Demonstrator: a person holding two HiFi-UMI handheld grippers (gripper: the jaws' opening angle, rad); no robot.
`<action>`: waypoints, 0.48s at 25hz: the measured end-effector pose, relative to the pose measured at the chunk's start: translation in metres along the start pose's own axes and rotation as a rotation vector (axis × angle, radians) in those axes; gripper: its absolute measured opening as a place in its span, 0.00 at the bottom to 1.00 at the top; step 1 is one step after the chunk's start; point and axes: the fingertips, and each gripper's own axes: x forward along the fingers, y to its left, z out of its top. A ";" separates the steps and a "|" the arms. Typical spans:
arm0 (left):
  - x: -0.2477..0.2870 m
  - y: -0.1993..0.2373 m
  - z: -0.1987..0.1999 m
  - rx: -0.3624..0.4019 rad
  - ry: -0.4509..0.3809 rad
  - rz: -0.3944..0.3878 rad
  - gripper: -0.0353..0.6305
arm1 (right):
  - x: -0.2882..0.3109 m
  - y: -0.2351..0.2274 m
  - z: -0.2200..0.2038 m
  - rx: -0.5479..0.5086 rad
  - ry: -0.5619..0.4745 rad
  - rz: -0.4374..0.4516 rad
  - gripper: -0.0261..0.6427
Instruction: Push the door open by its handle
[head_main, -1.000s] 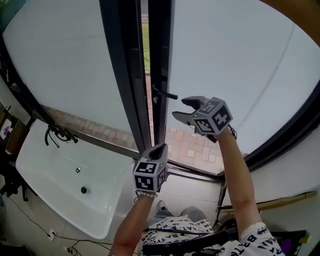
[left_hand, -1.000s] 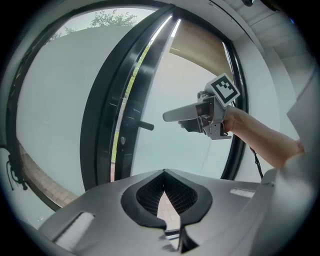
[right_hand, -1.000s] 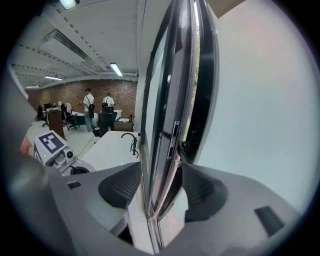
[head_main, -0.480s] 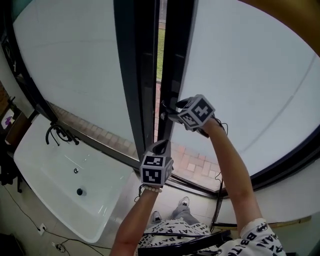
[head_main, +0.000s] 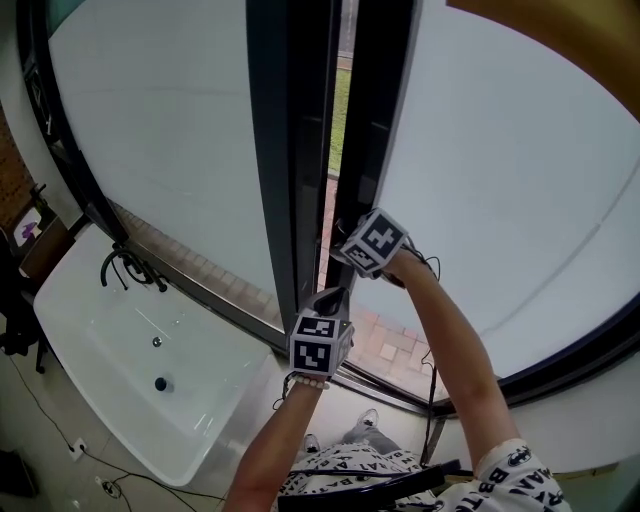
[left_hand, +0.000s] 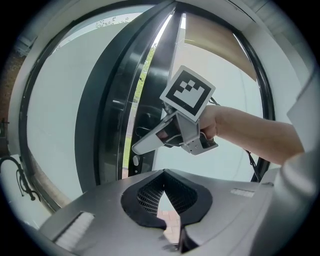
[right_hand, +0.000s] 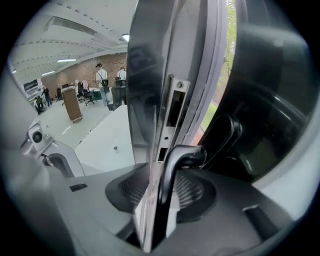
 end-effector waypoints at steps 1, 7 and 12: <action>0.000 0.000 -0.001 -0.002 0.000 0.000 0.03 | 0.003 0.000 -0.001 -0.007 0.010 -0.005 0.23; 0.004 -0.005 -0.002 -0.018 0.012 -0.019 0.03 | 0.003 0.002 0.001 0.053 0.005 0.040 0.05; 0.026 -0.004 -0.011 -0.023 0.047 -0.011 0.03 | 0.010 -0.005 0.005 0.097 -0.062 0.088 0.04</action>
